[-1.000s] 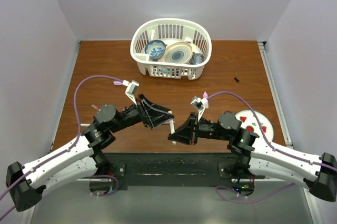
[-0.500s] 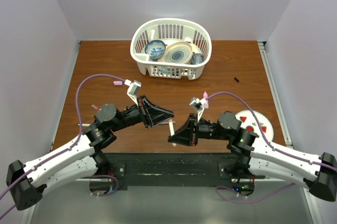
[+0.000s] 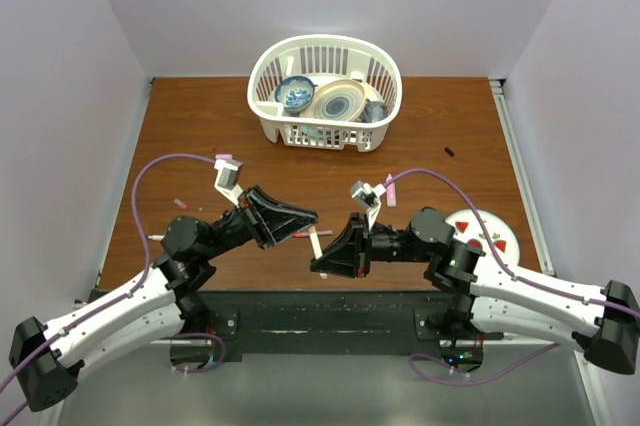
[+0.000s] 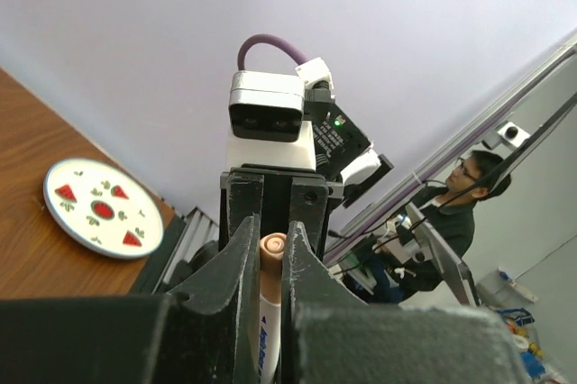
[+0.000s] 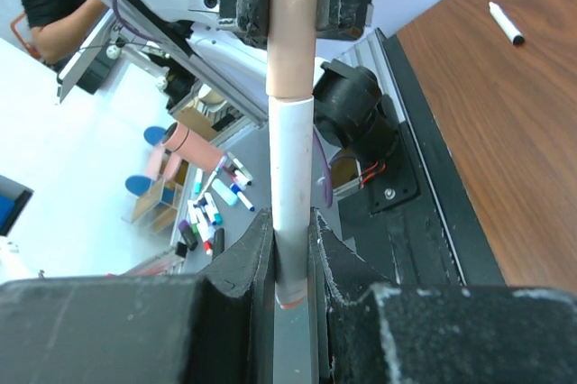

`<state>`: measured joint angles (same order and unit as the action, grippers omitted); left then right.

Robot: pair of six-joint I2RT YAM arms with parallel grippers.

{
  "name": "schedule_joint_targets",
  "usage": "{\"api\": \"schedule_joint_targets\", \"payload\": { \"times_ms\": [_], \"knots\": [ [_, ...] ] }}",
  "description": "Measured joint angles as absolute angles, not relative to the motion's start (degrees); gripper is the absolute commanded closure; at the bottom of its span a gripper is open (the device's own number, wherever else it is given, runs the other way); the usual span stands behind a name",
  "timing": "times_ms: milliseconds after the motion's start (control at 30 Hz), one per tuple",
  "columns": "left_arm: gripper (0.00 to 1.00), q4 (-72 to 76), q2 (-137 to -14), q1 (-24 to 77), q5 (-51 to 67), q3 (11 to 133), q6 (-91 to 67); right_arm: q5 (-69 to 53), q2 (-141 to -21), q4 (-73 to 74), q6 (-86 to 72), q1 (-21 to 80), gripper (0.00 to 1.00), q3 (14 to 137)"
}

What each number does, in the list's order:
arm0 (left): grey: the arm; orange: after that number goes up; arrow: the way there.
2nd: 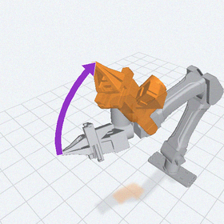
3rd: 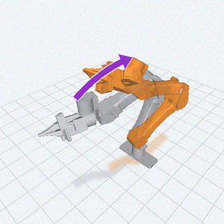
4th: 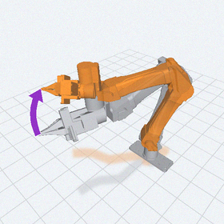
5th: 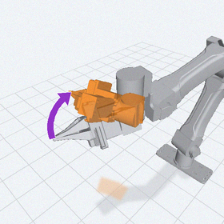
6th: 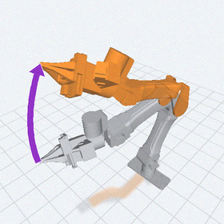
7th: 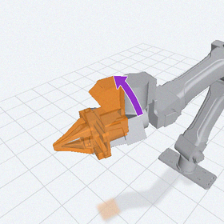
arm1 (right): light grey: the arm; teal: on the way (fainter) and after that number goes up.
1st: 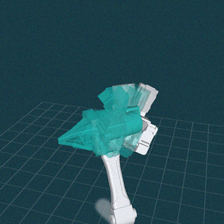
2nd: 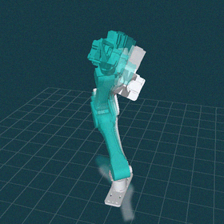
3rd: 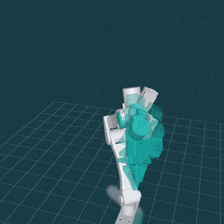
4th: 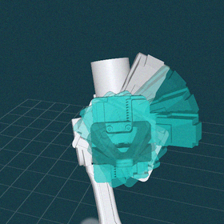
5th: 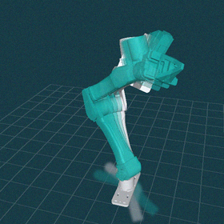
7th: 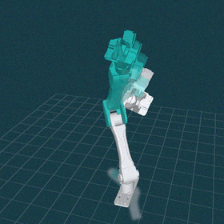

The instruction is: Insert the pens into the pen caps

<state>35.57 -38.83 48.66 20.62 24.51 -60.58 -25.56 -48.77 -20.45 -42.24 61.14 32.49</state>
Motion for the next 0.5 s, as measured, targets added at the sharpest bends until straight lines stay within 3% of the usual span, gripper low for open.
{"api": "schedule_joint_targets", "payload": {
  "times_ms": [500],
  "knots": [
    [1.00, 42.59, -35.48, 48.36, 18.79, 19.55, -62.46, -26.59, -52.27, -6.72, -33.76, 61.58, 1.00, 42.30]
  ]
}}
